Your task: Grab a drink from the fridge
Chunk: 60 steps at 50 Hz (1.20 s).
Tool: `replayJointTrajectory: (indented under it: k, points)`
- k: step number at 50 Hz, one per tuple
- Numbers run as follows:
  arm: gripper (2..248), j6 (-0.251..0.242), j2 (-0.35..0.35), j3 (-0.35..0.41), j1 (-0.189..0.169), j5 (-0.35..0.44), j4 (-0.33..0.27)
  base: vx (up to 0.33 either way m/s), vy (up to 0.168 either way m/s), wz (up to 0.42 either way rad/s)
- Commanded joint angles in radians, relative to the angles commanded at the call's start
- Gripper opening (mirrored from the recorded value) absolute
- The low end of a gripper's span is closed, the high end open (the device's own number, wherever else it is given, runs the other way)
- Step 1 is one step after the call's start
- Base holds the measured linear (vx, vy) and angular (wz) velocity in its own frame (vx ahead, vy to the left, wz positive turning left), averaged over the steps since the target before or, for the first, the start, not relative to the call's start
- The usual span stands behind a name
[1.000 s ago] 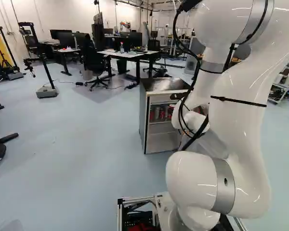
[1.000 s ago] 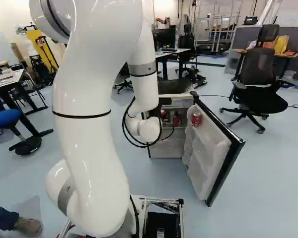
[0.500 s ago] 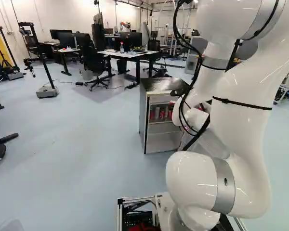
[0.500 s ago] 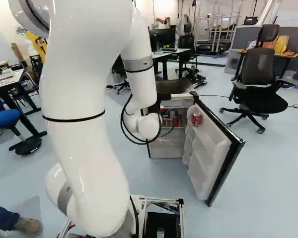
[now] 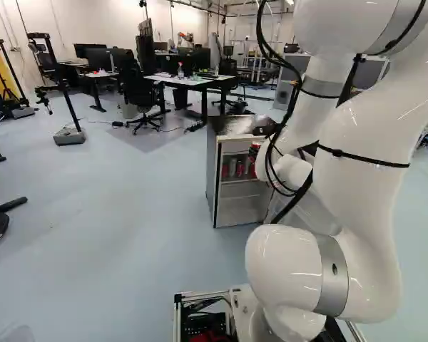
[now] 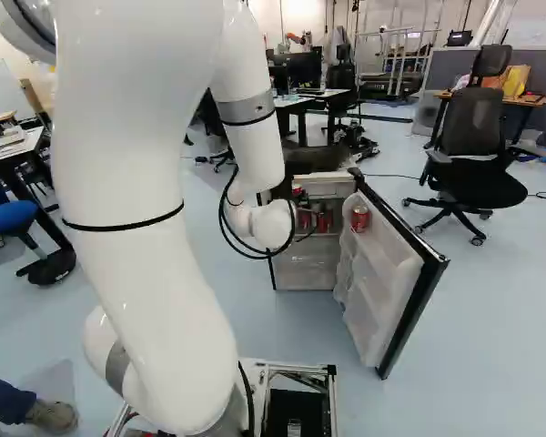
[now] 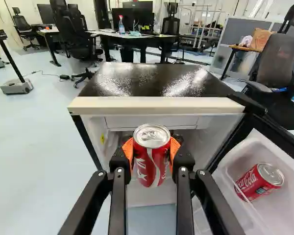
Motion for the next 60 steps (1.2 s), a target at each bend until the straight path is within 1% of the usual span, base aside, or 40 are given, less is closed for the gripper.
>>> replayJointTrajectory:
  k: [20, 60]
  points:
    - [94, 0.0, 0.028, -0.026, 0.009, -0.007, 0.0, 0.0, 0.0, 0.0]
    - [94, 0.0, 0.064, -0.095, 0.026, -0.051, 0.0, 0.0, 0.0, 0.0]
